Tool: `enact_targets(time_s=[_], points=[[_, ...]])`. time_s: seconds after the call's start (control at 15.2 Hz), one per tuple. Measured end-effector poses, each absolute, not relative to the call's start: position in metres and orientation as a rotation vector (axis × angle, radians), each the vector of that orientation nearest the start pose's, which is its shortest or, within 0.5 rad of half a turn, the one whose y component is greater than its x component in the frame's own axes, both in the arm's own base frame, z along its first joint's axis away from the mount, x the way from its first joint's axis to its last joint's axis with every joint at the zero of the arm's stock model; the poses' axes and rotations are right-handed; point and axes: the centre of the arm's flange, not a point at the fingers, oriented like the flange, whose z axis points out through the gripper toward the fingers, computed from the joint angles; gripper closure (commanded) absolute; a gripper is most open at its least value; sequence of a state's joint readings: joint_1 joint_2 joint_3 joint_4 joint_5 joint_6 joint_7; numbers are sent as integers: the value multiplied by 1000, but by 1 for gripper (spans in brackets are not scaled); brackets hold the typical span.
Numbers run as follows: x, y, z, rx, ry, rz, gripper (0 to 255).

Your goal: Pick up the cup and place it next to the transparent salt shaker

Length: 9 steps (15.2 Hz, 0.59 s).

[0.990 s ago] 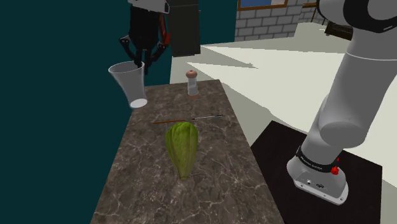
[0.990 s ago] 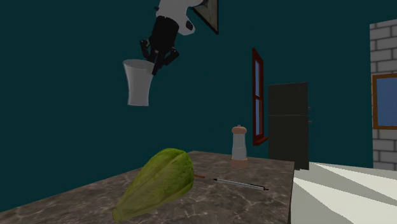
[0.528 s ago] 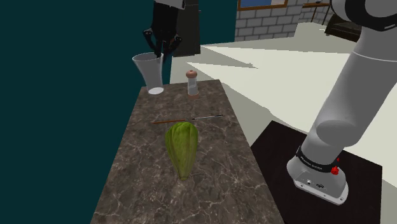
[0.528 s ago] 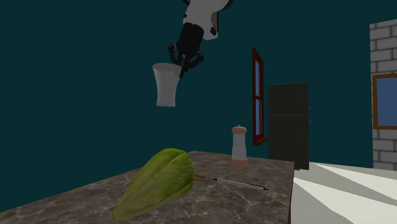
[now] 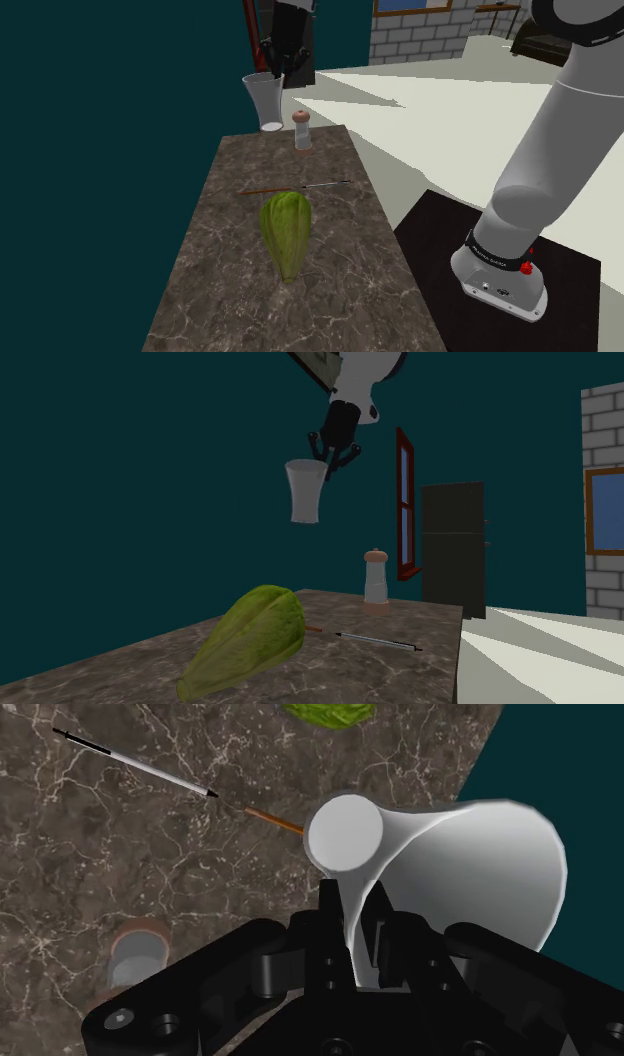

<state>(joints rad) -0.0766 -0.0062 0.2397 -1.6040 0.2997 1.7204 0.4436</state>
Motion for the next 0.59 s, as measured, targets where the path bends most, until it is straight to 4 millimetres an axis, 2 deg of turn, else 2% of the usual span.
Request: enact_targets(time_s=[0.59], points=[[584, 4, 631, -2788, 431, -39, 255]])
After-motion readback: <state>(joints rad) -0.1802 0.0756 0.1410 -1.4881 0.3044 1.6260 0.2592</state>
